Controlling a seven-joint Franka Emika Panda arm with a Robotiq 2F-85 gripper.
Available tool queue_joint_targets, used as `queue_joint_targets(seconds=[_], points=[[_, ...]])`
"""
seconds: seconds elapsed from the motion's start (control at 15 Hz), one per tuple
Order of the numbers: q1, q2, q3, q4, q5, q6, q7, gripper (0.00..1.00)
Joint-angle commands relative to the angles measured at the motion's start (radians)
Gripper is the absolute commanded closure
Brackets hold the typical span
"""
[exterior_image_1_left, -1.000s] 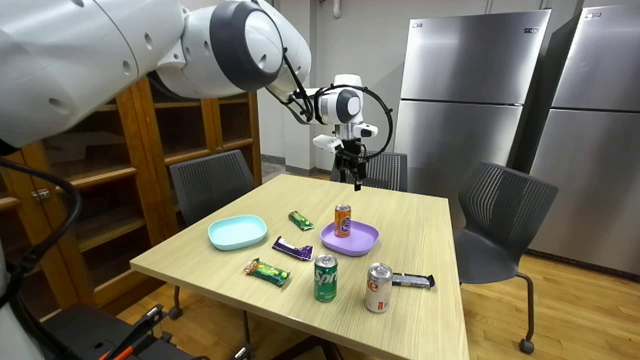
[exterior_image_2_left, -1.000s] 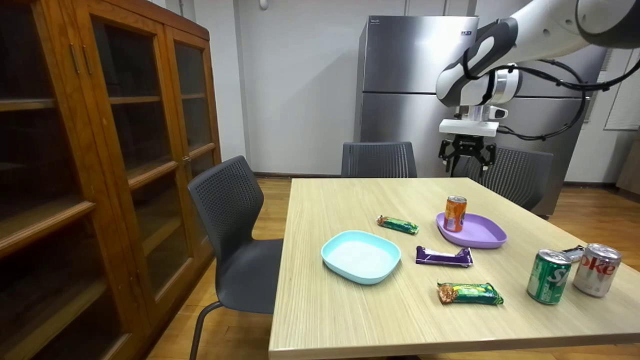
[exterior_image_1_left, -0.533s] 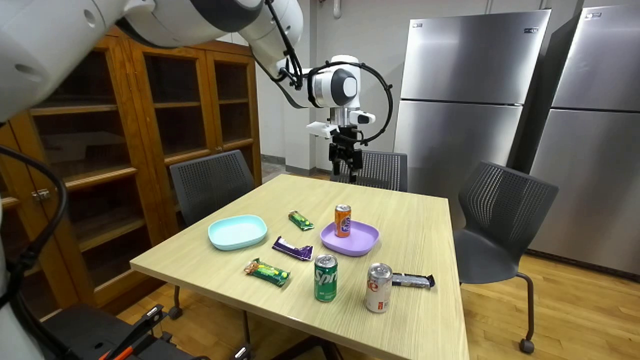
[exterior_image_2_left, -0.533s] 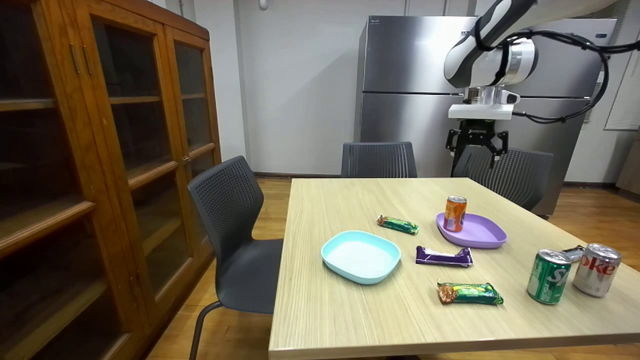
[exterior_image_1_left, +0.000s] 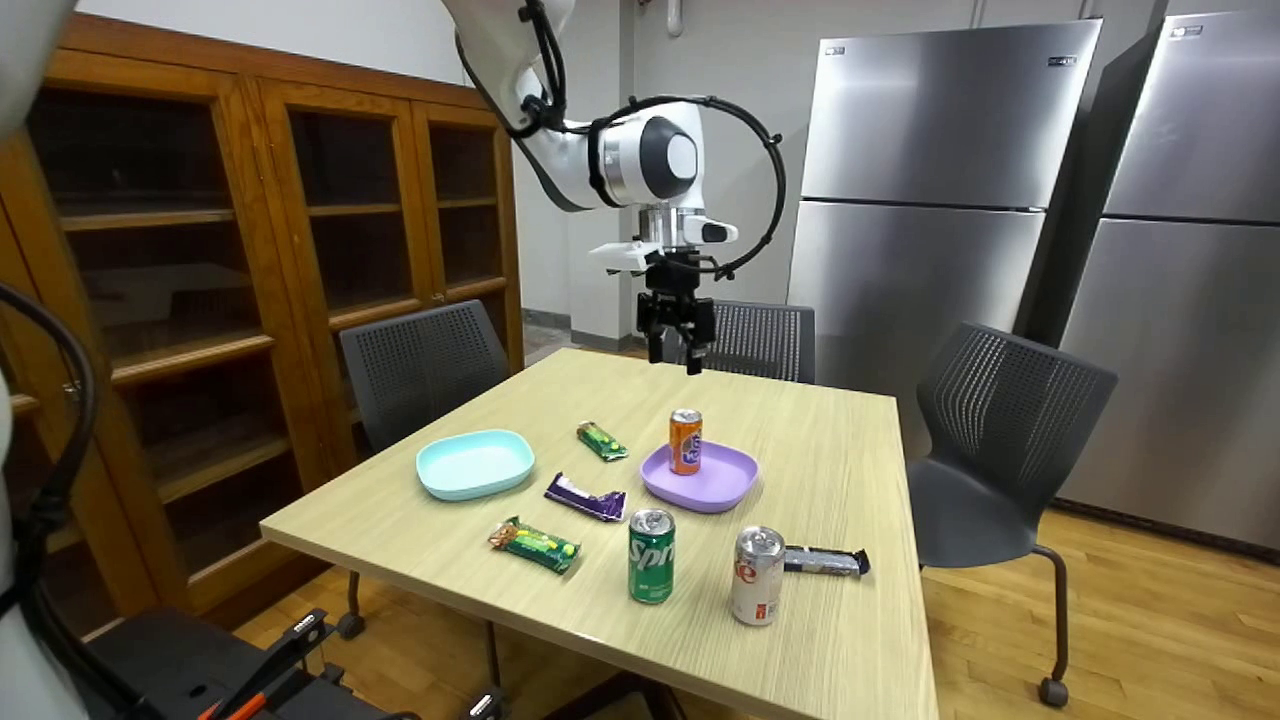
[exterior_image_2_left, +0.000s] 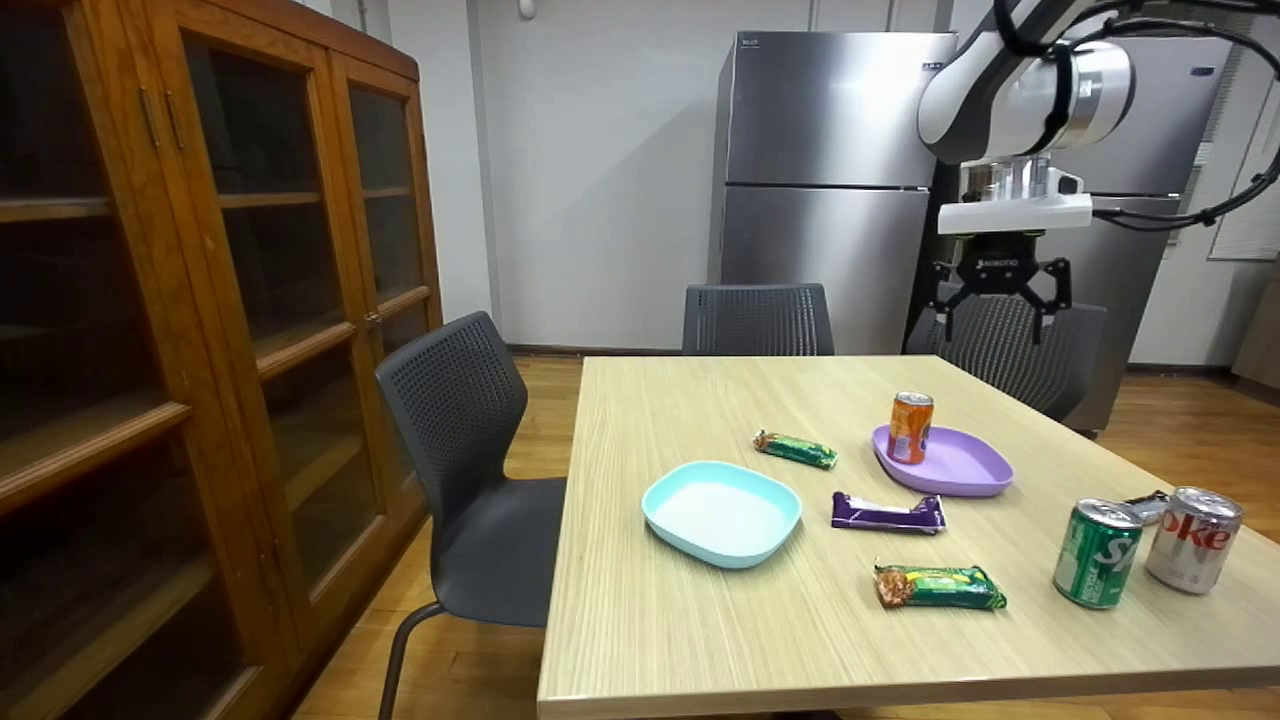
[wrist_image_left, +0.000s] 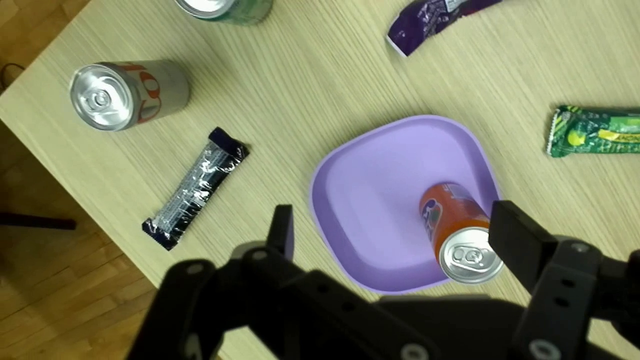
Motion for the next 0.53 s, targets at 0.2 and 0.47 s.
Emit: queue_joint_targets(seconds=[0.2, 0.47], points=[[-0.009, -0.26, 0.003, -0.401, -0.089, 0.181, -0.099, 0.0], [-0.032, -0.362, -0.004, -0.624, -0.105, 0.331, -0.152, 0.0]])
